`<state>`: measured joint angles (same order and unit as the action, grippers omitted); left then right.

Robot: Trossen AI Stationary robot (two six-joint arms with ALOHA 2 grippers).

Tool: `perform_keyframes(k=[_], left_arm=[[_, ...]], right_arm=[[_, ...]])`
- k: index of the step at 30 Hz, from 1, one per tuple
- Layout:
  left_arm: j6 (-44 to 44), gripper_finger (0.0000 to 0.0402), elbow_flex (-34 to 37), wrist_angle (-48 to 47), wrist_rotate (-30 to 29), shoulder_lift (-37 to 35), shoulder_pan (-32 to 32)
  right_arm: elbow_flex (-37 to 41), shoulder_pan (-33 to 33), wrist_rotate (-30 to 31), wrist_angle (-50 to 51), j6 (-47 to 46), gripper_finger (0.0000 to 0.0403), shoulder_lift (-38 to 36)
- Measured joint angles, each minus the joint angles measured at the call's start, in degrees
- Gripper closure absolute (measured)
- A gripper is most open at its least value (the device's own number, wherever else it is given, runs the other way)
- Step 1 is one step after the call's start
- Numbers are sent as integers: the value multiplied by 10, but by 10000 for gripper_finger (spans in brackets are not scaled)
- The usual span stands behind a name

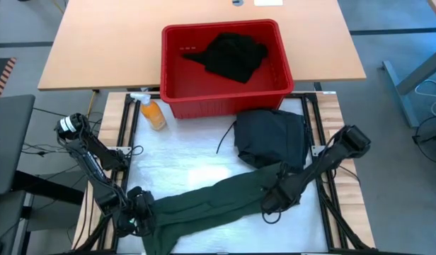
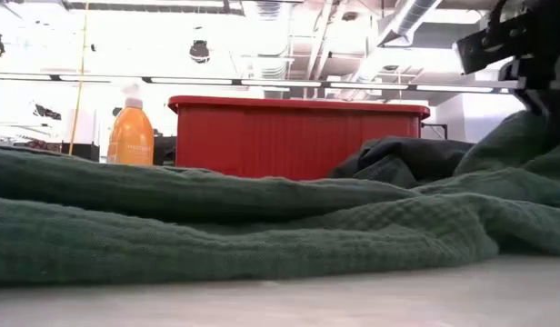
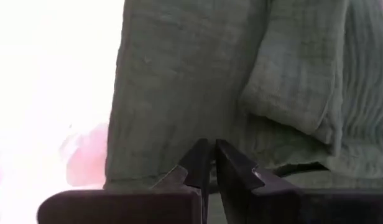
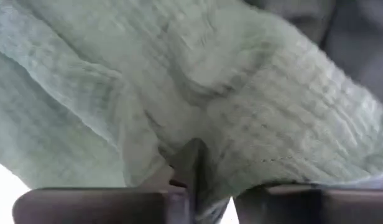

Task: Fold laundry
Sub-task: Fold the green shirt

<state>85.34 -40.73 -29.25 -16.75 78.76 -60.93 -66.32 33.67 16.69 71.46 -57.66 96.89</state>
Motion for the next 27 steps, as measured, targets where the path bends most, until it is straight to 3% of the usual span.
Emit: perform_keyframes(k=[6, 9, 12, 18, 22, 27], left_arm=[[7, 387, 0, -9, 4, 0, 0], [14, 387, 0, -28, 14, 0, 0], [15, 387, 0, -31, 14, 0, 0], [14, 387, 0, -16, -6, 0, 0], [3, 387, 0, 27, -30, 2, 0], [4, 387, 0, 76, -34, 39, 0]], right_arm=[[0, 1, -119, 36, -56, 206, -56], [0, 11, -148, 69, -107, 168, -100], [0, 22, -128, 89, -175, 153, -153], [0, 35, -25, 58, -265, 159, -230], [14, 42, 15, -61, -266, 163, -232], [25, 60, 6, -39, -408, 163, -185]])
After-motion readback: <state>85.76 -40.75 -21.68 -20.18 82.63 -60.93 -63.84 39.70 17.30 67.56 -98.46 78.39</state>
